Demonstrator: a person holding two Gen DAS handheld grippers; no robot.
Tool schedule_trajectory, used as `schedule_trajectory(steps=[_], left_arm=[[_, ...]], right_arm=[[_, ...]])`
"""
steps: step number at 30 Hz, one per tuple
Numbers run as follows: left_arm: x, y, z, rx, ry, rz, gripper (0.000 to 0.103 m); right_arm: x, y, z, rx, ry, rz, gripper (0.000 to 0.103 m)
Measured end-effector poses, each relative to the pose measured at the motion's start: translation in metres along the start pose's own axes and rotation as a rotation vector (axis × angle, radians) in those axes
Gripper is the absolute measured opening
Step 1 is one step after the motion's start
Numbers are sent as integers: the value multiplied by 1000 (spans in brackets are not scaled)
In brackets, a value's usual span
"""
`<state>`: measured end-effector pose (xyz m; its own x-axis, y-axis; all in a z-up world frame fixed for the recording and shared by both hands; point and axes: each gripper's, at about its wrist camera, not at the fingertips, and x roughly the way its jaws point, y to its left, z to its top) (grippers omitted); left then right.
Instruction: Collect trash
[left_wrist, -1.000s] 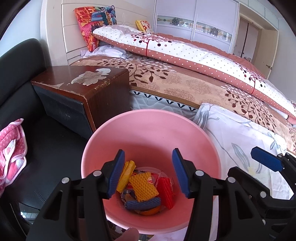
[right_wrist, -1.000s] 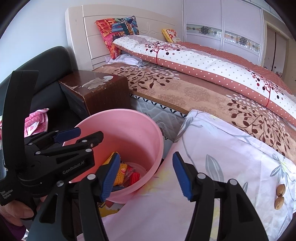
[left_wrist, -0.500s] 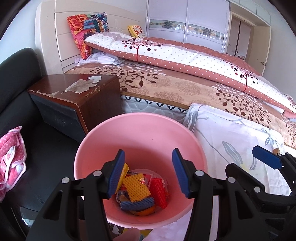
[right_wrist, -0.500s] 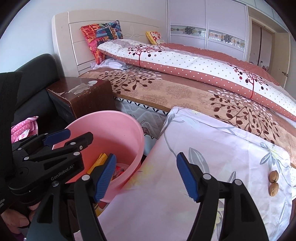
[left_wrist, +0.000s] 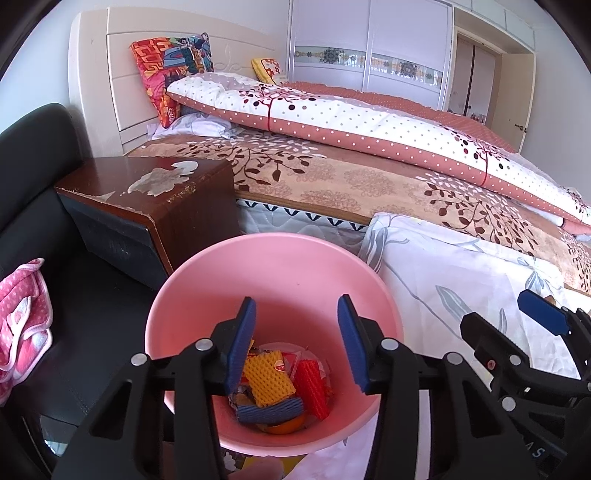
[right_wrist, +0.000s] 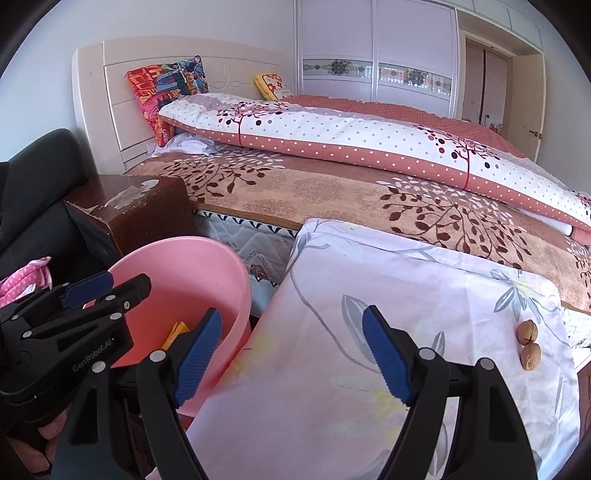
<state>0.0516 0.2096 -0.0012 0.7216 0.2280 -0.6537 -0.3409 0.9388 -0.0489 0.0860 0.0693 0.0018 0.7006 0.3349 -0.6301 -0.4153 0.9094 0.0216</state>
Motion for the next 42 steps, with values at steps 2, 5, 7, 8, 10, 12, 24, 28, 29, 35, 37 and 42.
schedule_trajectory(steps=[2, 5, 7, 8, 10, 12, 24, 28, 29, 35, 37, 42], left_arm=[[-2, -2, 0, 0, -9, -6, 41], [-4, -7, 0, 10, -16, -19, 36], [-6, -10, -2, 14, -18, -28, 33], [-6, -12, -3, 17, -17, -33, 33], [-5, -16, -5, 24, -11, -45, 32], [-4, -21, -9, 36, -6, -53, 31], [5, -40, -17, 74, 28, -96, 31], [6, -43, -16, 79, 32, -100, 31], [7, -43, -16, 80, 33, -101, 31], [8, -43, -16, 85, 35, -102, 31], [8, -43, -16, 85, 35, -102, 31], [6, -45, -16, 92, 33, -103, 31]], right_arm=[[-2, -4, -1, 15, -6, -13, 77], [-2, -11, -2, 38, -4, -22, 77], [-2, -14, -5, 49, 1, -23, 77], [-2, -15, -6, 51, 2, -28, 77], [-2, -17, -9, 54, 4, -34, 77], [-1, -20, -13, 58, 10, -43, 77], [6, -34, -22, 86, 46, -85, 77], [6, -34, -23, 85, 49, -89, 77], [6, -35, -24, 86, 50, -90, 77], [7, -36, -24, 89, 52, -89, 77], [7, -37, -24, 89, 53, -89, 77], [6, -38, -25, 92, 51, -89, 77]])
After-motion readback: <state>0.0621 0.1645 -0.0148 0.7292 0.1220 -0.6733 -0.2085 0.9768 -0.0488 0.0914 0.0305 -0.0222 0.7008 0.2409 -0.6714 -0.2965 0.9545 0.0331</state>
